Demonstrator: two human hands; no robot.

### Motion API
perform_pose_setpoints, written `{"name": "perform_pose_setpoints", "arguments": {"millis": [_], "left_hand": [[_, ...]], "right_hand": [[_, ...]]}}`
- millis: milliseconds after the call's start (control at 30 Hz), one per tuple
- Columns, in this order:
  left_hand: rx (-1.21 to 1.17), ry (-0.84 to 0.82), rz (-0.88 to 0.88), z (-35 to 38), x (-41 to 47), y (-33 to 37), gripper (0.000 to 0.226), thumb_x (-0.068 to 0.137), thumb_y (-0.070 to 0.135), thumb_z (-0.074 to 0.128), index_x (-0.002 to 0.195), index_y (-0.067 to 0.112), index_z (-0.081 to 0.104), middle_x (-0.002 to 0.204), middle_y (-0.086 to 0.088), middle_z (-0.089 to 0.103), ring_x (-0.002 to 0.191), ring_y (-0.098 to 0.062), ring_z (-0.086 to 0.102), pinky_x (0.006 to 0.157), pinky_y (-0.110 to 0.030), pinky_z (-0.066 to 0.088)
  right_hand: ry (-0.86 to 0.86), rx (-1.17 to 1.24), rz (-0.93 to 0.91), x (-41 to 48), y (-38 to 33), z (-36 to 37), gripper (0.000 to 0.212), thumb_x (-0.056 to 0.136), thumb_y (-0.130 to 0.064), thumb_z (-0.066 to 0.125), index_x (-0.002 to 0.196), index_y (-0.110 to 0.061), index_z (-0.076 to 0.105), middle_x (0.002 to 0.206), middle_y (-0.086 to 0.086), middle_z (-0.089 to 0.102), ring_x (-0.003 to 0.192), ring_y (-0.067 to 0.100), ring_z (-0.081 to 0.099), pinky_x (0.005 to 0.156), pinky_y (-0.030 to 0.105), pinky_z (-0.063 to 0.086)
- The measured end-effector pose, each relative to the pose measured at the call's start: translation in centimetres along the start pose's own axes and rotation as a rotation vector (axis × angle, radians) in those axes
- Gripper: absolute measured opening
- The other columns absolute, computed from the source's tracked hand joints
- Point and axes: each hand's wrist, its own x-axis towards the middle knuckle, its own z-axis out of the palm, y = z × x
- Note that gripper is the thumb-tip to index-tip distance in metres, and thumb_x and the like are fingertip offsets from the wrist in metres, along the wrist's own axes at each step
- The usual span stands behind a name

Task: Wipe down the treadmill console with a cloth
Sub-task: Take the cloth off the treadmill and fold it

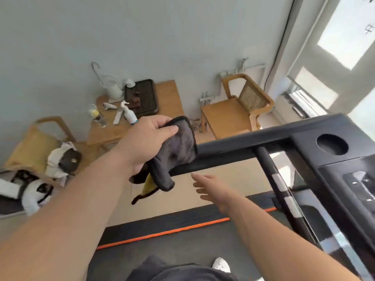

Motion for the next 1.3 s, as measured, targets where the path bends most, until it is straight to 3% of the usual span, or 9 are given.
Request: {"name": "perform_pose_setpoints", "arguments": {"millis": [167,300,433,567,667,767,933,1133,1300], "left_hand": [[-0.189,0.108,-0.054,-7.3,-3.1,-3.6,0.023,0.103,0.014,0.052,0.097,0.017,0.074,0.088,-0.004,0.077,0.079,-0.016,0.073,0.068,-0.028,0.058],[-0.311,0.251,-0.127,-13.3,-5.2,-9.3,0.021,0.104,0.018,0.052,0.106,0.019,0.073,0.099,-0.004,0.078,0.091,-0.019,0.073,0.077,-0.033,0.058],[-0.288,0.409,-0.266,-20.1,-6.3,-17.4,0.017,0.104,0.026,0.052,0.102,0.024,0.070,0.107,-0.003,0.075,0.104,-0.024,0.069,0.089,-0.041,0.056],[-0.215,0.321,-0.484,-25.9,-7.8,-25.2,0.007,0.100,0.025,0.058,0.101,0.031,0.062,0.119,-0.006,0.067,0.111,-0.030,0.063,0.097,-0.052,0.053],[-0.231,0.146,-0.536,-29.6,-8.9,-29.0,0.037,0.090,0.010,0.069,0.122,0.028,0.062,0.121,-0.011,0.067,0.113,-0.031,0.063,0.095,-0.051,0.055],[-0.198,-0.011,-0.505,-32.5,-10.2,-30.7,0.056,0.082,-0.006,0.071,0.128,0.025,0.060,0.119,-0.017,0.066,0.112,-0.031,0.064,0.098,-0.041,0.053],[0.213,0.006,-0.322,-35.7,-9.9,-32.4,0.040,0.074,-0.002,0.079,0.103,0.025,0.073,0.102,0.007,0.068,0.093,-0.007,0.063,0.077,-0.017,0.050],[0.422,0.137,-0.257,-39.0,-6.3,-35.4,0.019,0.080,0.009,0.079,0.092,0.023,0.078,0.093,0.004,0.063,0.089,-0.020,0.060,0.075,-0.029,0.046],[0.477,0.098,-0.312,-43.2,-2.3,-36.8,0.016,0.089,0.019,0.073,0.077,0.029,0.072,0.093,0.003,0.065,0.090,-0.020,0.061,0.080,-0.037,0.050]], "right_hand": [[-0.133,0.237,-0.050,2.5,0.0,8.0,0.039,0.095,-0.051,0.065,0.125,-0.026,0.066,0.131,-0.006,0.068,0.126,0.014,0.058,0.112,0.039,0.038],[-0.136,0.312,-0.203,3.4,-0.9,13.6,0.019,0.098,-0.018,0.066,0.115,-0.017,0.074,0.121,0.001,0.075,0.122,0.021,0.066,0.108,0.045,0.049],[-0.019,0.076,-0.148,3.4,-2.2,18.1,0.020,0.104,-0.023,0.059,0.110,-0.010,0.074,0.112,0.013,0.077,0.111,0.033,0.071,0.093,0.049,0.060],[0.087,-0.054,-0.099,3.3,-3.5,23.2,0.022,0.102,-0.023,0.064,0.106,-0.004,0.073,0.108,0.026,0.073,0.086,0.033,0.072,0.080,0.055,0.063],[0.142,-0.061,-0.099,3.8,-4.4,26.9,0.020,0.098,-0.019,0.069,0.110,-0.003,0.071,0.109,0.028,0.072,0.088,0.028,0.072,0.078,0.050,0.065],[0.173,-0.017,-0.111,4.4,-5.4,29.7,0.031,0.094,-0.010,0.073,0.123,-0.015,0.062,0.112,0.016,0.068,0.099,0.029,0.073,0.078,0.039,0.064],[0.100,-0.108,-0.217,6.3,-7.5,32.2,0.019,0.098,-0.002,0.065,0.100,-0.016,0.076,0.097,0.005,0.072,0.098,0.023,0.068,0.089,0.035,0.057],[0.021,-0.416,-0.298,10.5,-11.4,34.2,0.035,0.089,-0.005,0.076,0.112,-0.030,0.071,0.110,-0.003,0.074,0.103,0.013,0.069,0.090,0.025,0.054],[-0.022,-1.034,-0.414,17.0,-14.7,35.1,0.028,0.087,-0.016,0.076,0.110,-0.031,0.074,0.100,-0.017,0.065,0.093,0.007,0.060,0.072,0.013,0.040]]}}
